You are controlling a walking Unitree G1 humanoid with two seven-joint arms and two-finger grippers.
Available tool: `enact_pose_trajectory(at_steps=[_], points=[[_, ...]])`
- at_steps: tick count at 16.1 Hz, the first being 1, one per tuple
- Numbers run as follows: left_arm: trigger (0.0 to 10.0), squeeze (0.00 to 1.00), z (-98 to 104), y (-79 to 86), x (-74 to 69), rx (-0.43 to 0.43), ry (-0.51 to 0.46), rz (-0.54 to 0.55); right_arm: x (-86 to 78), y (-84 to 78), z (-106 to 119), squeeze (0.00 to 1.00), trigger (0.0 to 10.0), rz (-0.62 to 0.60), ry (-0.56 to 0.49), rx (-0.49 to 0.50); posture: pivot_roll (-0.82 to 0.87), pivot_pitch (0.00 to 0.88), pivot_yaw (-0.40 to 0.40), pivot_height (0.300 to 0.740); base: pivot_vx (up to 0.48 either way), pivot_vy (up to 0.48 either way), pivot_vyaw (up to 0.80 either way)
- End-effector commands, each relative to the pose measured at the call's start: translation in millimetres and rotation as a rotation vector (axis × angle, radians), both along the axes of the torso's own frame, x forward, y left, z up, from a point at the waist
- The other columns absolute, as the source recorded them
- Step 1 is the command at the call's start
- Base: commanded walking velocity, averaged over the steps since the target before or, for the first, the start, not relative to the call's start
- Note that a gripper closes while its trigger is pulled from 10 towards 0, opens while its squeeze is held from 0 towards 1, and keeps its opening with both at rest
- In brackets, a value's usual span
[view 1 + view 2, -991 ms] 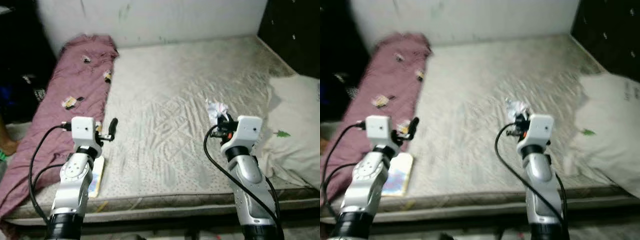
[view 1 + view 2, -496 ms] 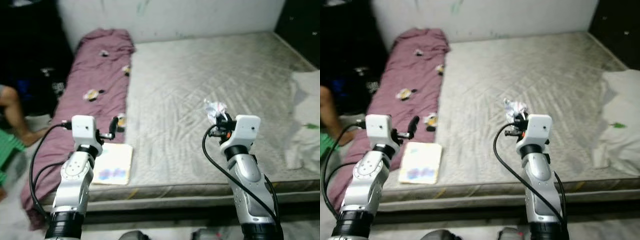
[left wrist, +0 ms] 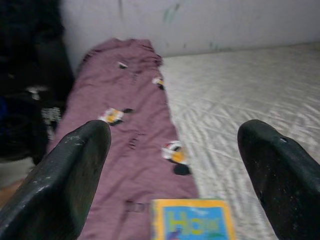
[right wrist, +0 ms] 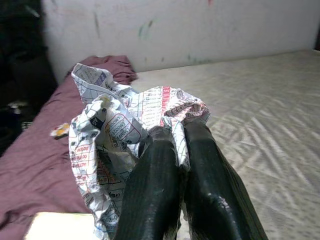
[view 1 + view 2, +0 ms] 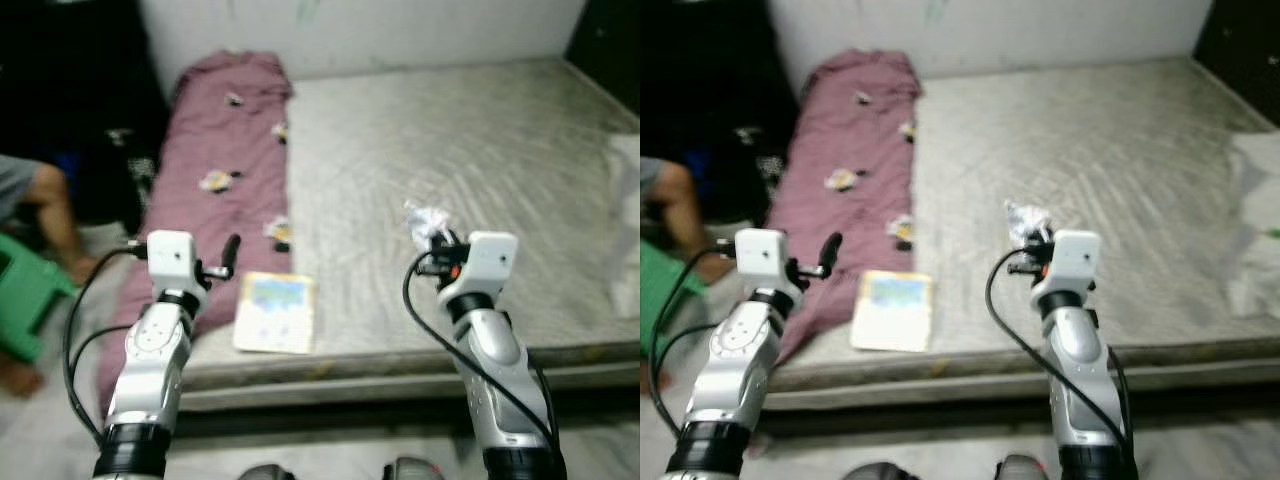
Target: Clean up the room
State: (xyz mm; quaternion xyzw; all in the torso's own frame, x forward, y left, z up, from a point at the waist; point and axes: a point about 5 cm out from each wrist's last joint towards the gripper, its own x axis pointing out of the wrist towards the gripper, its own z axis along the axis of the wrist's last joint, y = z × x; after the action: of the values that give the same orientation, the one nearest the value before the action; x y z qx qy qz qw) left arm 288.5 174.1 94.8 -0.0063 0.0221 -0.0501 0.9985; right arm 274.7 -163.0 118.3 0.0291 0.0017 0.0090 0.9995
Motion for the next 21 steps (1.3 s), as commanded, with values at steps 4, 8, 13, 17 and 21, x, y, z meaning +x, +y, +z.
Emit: enact_pose_trajectory(at_steps=[4, 8, 13, 17, 21], points=[[10.0, 0.0, 0.6, -6.6, 0.4, -0.011, 0.0, -0.026, -0.6, -4.6, 1.3, 0.0, 10.0, -0.009, 0.0, -0.003, -0.08, 0.0, 0.101, 0.74, 0.0, 0.469, 0.0], [10.0, 0.0, 0.6, -7.7, 0.9, -0.014, -0.001, -0.025, 0.3, -1.6, 1.1, 0.0, 10.0, 0.019, 0.003, -0.005, -0.09, 0.0, 0.097, 0.74, 0.0, 0.466, 0.0], [10.0, 0.0, 0.9, -8.1, 1.4, -0.015, -0.003, -0.028, -0.1, -0.9, 1.1, 0.0, 10.0, 0.029, 0.007, -0.003, -0.09, 0.0, 0.096, 0.74, 0.0, 0.466, 0.0], [10.0, 0.0, 1.0, -8.6, 1.3, -0.015, -0.005, -0.023, -0.5, -1.4, 1.3, 0.0, 10.0, 0.036, 0.008, -0.011, -0.09, 0.0, 0.095, 0.74, 0.0, 0.465, 0.0], [10.0, 0.0, 3.7, -6.7, 0.6, 0.011, -0.034, -0.007, -1.7, 1.5, 0.7, 0.0, 10.0, 0.06, 0.007, -0.033, -0.09, 0.0, 0.096, 0.74, 0.0, 0.116, 0.2]])
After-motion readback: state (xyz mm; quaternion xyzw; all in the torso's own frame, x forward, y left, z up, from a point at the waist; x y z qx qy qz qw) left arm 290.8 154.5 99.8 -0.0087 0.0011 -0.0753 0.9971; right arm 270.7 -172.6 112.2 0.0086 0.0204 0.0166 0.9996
